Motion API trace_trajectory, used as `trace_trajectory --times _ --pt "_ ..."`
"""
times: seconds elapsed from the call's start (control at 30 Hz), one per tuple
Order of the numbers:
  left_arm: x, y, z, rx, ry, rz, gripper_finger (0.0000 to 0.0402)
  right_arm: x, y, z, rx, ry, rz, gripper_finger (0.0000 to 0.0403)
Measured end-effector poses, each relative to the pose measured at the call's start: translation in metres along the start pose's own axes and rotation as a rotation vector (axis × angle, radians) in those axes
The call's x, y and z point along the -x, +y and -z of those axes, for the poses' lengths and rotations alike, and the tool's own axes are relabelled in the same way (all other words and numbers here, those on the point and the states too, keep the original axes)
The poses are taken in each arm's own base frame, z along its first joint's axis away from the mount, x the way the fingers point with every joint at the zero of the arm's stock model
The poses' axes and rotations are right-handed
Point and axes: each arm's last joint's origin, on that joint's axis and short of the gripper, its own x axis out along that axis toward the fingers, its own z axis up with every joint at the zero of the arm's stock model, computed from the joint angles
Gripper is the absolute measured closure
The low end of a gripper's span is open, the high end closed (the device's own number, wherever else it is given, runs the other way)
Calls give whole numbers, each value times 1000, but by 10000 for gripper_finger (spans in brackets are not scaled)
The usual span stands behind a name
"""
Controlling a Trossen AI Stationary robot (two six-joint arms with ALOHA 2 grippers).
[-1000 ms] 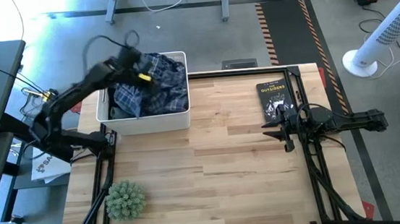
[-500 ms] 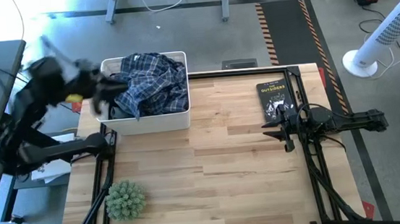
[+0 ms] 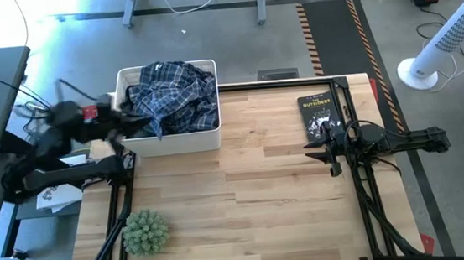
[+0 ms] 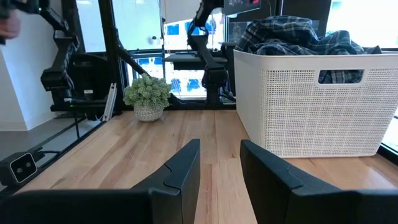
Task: Sort clothes
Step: Return to Home Position
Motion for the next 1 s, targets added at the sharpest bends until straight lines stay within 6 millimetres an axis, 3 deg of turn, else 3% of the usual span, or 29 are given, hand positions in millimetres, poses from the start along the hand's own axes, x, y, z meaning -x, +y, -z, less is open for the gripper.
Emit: trace_trajectory --times 0.13,0.3,0.43,0.57,0.77,1.0 --pt "-34 11 29 8 77 5 400 0 0 0 0 0 0 291" --pt "-71 1 68 -82 272 32 401 0 0 0 0 0 0 291" --pt "-91 -11 102 -173 454 23 401 0 0 0 0 0 0 291" --pt "-104 -13 120 -225 475 -84 401 0 0 0 0 0 0 291" --pt "-90 10 151 -82 365 -135 401 0 0 0 0 0 0 291" --pt "-60 36 183 -151 232 -126 401 0 0 0 0 0 0 291"
